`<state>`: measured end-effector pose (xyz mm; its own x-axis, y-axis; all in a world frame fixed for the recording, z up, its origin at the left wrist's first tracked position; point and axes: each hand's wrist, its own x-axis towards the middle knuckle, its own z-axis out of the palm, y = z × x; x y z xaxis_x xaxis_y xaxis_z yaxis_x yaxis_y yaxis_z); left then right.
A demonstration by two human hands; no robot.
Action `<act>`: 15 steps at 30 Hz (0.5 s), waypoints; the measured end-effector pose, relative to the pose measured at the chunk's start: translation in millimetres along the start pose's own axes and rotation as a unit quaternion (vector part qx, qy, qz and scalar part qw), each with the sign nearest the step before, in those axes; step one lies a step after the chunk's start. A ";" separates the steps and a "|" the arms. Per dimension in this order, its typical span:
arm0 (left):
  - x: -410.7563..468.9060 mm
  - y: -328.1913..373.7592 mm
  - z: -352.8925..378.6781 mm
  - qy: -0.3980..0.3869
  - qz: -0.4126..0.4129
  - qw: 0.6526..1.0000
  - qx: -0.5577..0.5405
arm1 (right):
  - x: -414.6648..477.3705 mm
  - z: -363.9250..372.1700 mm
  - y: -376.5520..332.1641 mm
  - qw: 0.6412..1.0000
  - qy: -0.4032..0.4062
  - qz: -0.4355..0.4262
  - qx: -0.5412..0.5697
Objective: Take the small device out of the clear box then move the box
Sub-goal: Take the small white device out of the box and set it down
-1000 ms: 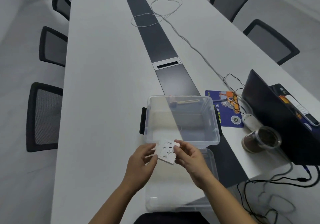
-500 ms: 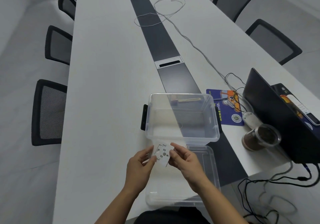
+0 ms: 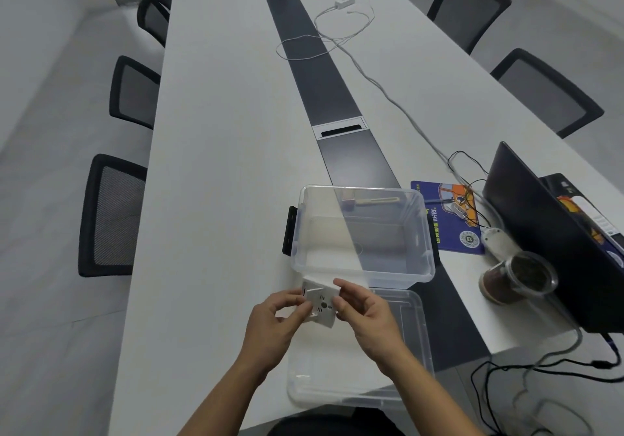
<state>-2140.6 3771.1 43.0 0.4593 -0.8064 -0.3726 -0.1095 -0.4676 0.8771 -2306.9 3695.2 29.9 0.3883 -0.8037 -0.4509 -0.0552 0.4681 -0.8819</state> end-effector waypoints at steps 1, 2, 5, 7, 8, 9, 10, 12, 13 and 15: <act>0.7 0.0 -0.6 0.009 0.006 1.000 0.007 | -0.7 0.7 -1.0 1.000 -0.013 -0.005 -0.019; 1.3 0.3 -1.1 0.020 0.009 1.000 0.008 | -1.4 2.4 -1.8 0.999 -0.024 -0.006 -0.031; 3.3 1.8 -2.4 0.046 0.004 0.998 -0.035 | -4.4 11.7 -6.1 0.999 -0.026 0.043 -0.006; 2.5 3.0 -3.8 0.044 -0.009 0.996 -0.079 | -5.2 14.4 -8.7 0.993 -0.032 0.112 0.020; 1.7 3.4 -4.0 0.034 -0.014 0.995 -0.091 | -6.2 14.3 -9.8 0.987 -0.041 0.149 0.036; 0.4 3.3 -4.0 0.020 -0.017 0.995 -0.094 | -6.9 13.3 -9.3 0.981 -0.053 0.178 0.051; -1.3 3.1 -3.8 0.004 -0.017 0.996 -0.089 | -8.3 12.5 -9.0 0.976 -0.065 0.195 0.067; -2.9 2.2 -4.2 -0.014 -0.016 0.997 -0.080 | -9.7 12.2 -6.8 0.972 -0.064 0.201 0.102; -2.6 1.3 -4.9 -0.013 -0.015 0.997 -0.075 | -9.7 12.3 -4.3 0.970 -0.053 0.198 0.130; -1.9 -3.0 -6.7 -0.003 -0.018 0.998 -0.058 | -7.8 12.1 0.4 0.963 -0.024 0.194 0.183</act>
<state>-2135.3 3776.4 43.1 0.4555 -0.7924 -0.4057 0.0103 -0.4511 0.8924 -2298.9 3706.1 34.8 0.4464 -0.5282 -0.7223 0.1198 0.8352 -0.5367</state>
